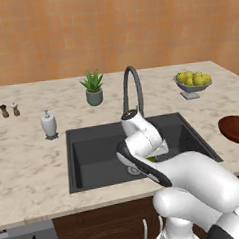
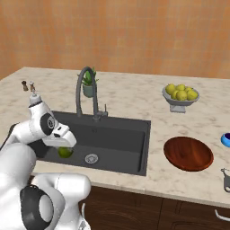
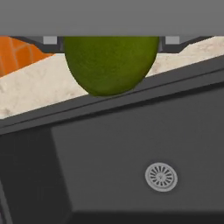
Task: Pick the lime from the sink and place it in the bowl. Then pick the bowl and place it in the microwave. Then close the microwave door and press the start button.
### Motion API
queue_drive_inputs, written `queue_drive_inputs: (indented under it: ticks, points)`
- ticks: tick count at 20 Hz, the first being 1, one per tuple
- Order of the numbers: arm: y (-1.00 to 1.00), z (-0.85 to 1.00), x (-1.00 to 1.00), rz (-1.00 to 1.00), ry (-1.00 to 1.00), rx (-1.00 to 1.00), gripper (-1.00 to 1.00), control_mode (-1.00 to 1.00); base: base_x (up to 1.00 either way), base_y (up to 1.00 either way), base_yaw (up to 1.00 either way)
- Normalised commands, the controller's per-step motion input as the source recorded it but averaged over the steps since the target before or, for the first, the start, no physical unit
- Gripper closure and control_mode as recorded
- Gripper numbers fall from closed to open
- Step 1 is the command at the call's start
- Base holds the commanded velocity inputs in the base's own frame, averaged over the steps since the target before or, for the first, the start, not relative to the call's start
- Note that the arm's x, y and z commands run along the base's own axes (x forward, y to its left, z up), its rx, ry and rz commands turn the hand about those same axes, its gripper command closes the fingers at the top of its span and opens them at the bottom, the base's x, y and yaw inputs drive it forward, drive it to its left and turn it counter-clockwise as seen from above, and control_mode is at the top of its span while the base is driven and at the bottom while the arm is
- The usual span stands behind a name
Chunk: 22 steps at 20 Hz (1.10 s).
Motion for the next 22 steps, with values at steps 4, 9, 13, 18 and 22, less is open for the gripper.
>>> queue_drive_inputs:
  ticks: [4,9,13,18,22]
  points:
    - [-0.98,0.48,-0.44,0.00,0.00,0.07,1.00,-1.00,0.00,0.00,0.00]
    - [-1.00,0.45,-0.43,0.00,-0.09,0.12,1.00,-1.00,0.00,0.00,0.00]
    - [-1.00,0.54,-0.04,0.00,-0.05,0.12,1.00,-1.00,0.00,0.00,0.00]
    - [-1.00,0.55,0.00,0.00,0.00,0.06,1.00,-1.00,0.00,0.00,0.00]
    - [-1.00,0.62,0.02,-0.03,0.00,0.06,1.00,-1.00,0.00,0.00,0.00]
